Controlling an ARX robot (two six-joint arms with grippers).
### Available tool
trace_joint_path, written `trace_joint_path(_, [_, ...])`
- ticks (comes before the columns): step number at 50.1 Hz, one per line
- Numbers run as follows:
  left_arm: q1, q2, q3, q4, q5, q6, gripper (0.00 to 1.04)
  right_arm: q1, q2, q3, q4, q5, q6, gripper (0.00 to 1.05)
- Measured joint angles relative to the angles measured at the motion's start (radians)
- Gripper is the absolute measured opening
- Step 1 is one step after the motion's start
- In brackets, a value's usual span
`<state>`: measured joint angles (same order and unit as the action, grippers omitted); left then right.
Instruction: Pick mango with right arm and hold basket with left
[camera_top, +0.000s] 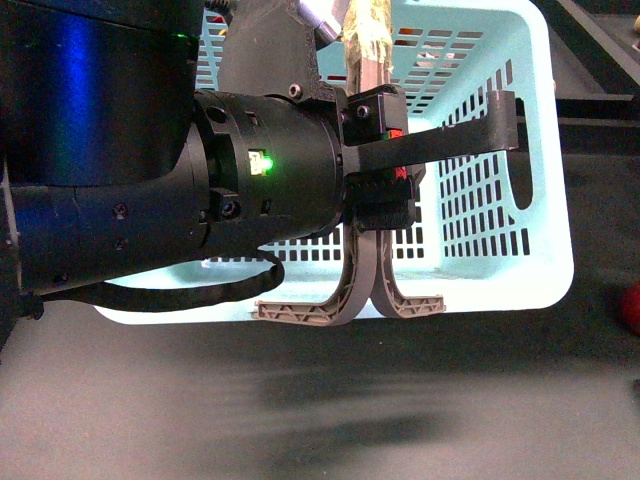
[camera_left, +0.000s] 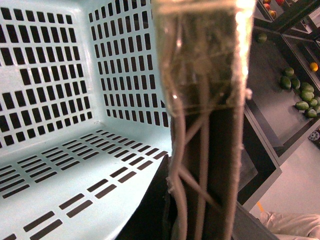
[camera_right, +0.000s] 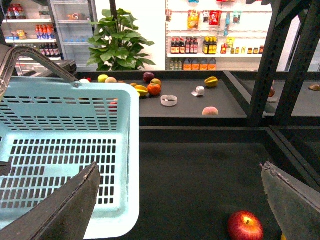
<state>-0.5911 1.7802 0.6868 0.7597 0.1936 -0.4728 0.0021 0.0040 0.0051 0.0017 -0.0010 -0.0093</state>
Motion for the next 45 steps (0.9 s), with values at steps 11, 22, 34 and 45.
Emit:
trace_joint_path(11, [0.000,0.001,0.002,0.000,-0.001,0.000,0.09,0.042,0.289,0.028,0.090,0.581,0.086,0.96])
trace_joint_path(22, [0.000,0.002,0.003,0.000,-0.001,0.000,0.09,-0.238,0.725,0.068,0.406,0.304,0.080,0.96])
trace_joint_path(34, [0.002,0.002,0.003,0.000,-0.002,-0.001,0.09,-0.447,1.204,0.191,0.613,0.090,0.040,0.96])
trace_joint_path(45, [0.002,0.002,0.003,0.000,-0.003,0.000,0.09,-0.578,1.576,0.320,0.697,-0.017,-0.023,0.96])
